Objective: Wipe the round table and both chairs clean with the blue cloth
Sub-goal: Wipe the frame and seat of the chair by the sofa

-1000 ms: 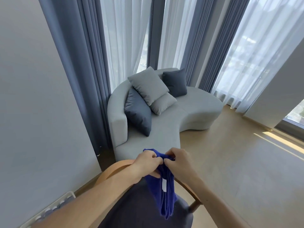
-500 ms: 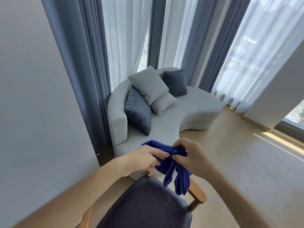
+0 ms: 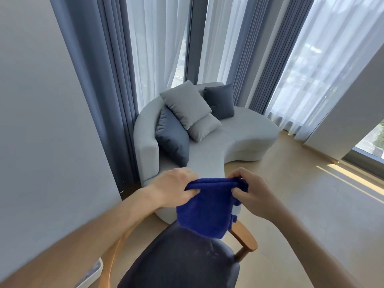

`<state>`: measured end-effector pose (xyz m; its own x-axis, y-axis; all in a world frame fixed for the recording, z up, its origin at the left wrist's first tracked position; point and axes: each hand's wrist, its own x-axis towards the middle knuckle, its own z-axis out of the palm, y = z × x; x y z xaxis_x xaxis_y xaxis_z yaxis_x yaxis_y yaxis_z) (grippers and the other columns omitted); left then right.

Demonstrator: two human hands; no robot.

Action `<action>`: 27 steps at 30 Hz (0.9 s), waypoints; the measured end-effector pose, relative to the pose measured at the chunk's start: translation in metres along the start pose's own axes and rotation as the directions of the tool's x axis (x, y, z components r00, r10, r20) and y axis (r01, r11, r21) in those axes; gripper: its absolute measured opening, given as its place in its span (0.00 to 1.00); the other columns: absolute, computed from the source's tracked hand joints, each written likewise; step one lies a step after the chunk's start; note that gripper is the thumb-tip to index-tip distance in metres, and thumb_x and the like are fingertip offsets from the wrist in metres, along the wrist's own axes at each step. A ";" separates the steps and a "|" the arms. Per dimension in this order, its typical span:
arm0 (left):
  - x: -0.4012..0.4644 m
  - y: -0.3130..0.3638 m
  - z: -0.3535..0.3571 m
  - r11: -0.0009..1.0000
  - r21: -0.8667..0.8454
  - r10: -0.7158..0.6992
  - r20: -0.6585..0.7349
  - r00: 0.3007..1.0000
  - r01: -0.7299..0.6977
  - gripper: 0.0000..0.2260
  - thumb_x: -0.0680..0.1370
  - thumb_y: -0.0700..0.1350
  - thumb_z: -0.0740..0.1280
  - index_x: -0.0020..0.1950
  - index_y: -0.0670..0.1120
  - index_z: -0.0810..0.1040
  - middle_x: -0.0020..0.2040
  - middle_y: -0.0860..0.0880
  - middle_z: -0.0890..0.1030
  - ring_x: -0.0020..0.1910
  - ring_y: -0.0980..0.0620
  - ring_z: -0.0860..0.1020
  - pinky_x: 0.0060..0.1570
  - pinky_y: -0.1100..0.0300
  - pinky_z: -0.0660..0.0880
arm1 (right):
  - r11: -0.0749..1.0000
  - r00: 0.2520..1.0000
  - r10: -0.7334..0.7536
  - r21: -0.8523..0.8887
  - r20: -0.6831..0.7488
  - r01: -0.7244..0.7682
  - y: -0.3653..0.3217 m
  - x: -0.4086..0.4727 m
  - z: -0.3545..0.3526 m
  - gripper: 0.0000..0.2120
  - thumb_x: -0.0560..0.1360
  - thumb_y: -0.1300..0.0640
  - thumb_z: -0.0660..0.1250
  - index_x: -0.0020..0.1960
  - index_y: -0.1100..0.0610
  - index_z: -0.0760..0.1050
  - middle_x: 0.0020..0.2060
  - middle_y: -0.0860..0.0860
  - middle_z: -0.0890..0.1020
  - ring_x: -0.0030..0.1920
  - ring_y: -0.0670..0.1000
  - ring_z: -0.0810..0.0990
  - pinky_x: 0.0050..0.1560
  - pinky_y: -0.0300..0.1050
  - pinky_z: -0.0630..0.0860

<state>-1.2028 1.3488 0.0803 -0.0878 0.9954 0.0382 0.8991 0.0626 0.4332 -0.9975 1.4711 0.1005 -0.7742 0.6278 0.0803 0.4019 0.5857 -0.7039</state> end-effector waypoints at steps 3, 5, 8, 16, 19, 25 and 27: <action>0.008 0.001 0.006 0.993 0.045 -0.105 -0.074 0.992 0.109 0.07 0.78 0.52 0.59 0.40 0.55 0.68 0.39 0.54 0.72 0.40 0.50 0.75 0.39 0.57 0.69 | 0.996 0.996 0.064 0.066 -0.063 -0.060 0.001 0.000 0.018 0.13 0.72 0.68 0.62 0.44 0.50 0.72 0.34 0.48 0.80 0.34 0.42 0.79 0.31 0.30 0.73; 0.014 0.006 0.014 0.966 -0.026 -0.257 -0.100 0.961 0.256 0.05 0.78 0.49 0.59 0.43 0.52 0.69 0.42 0.50 0.77 0.40 0.49 0.76 0.34 0.59 0.71 | 0.990 0.987 0.115 0.091 -0.109 -0.105 0.000 0.002 0.035 0.09 0.74 0.64 0.63 0.46 0.50 0.72 0.36 0.47 0.80 0.35 0.44 0.79 0.33 0.33 0.73; 0.023 0.021 0.019 0.645 -0.571 -0.532 0.139 0.835 0.507 0.03 0.77 0.43 0.60 0.50 0.48 0.71 0.47 0.45 0.78 0.39 0.48 0.79 0.26 0.61 0.78 | 0.968 0.979 0.175 0.199 -0.106 -0.152 -0.007 0.004 0.058 0.06 0.74 0.56 0.67 0.50 0.49 0.73 0.40 0.45 0.80 0.40 0.45 0.79 0.40 0.40 0.74; 0.013 0.019 0.013 0.214 -0.875 -0.335 0.351 0.874 0.433 0.15 0.76 0.31 0.53 0.54 0.44 0.74 0.43 0.40 0.83 0.44 0.41 0.84 0.49 0.48 0.81 | 0.968 0.985 0.147 0.217 -0.086 -0.126 -0.002 0.004 0.053 0.23 0.65 0.53 0.78 0.55 0.49 0.70 0.45 0.41 0.78 0.45 0.44 0.79 0.43 0.38 0.79; 0.008 0.011 0.020 0.383 -0.853 -0.299 0.249 0.921 0.355 0.15 0.77 0.29 0.60 0.57 0.48 0.74 0.43 0.43 0.84 0.46 0.43 0.84 0.52 0.48 0.80 | 0.956 0.987 0.138 0.271 -0.084 -0.110 0.003 0.003 0.043 0.18 0.69 0.59 0.75 0.54 0.49 0.72 0.45 0.44 0.81 0.46 0.47 0.81 0.45 0.42 0.81; -0.010 -0.029 0.053 0.748 -0.598 -0.106 0.321 0.941 0.289 0.34 0.67 0.48 0.75 0.69 0.61 0.64 0.65 0.59 0.72 0.64 0.58 0.72 0.62 0.58 0.72 | 0.755 0.993 0.104 0.645 0.056 -0.115 0.023 -0.009 0.032 0.21 0.71 0.66 0.71 0.62 0.55 0.74 0.54 0.54 0.83 0.53 0.52 0.82 0.49 0.44 0.80; -0.014 -0.038 0.066 0.807 -0.489 -0.127 0.402 0.907 0.330 0.27 0.65 0.54 0.74 0.61 0.67 0.68 0.57 0.65 0.78 0.56 0.59 0.78 0.54 0.60 0.77 | 0.640 0.989 0.108 0.755 0.100 -0.146 0.035 -0.013 0.036 0.24 0.70 0.63 0.69 0.65 0.58 0.72 0.56 0.56 0.82 0.53 0.53 0.82 0.48 0.44 0.80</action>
<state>-1.2072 1.3376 0.0041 -0.0212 0.9238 -0.3822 0.4869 0.3434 0.8031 -0.9909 1.4646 0.0495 -0.7715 0.6327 -0.0669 0.0013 -0.1037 -0.9946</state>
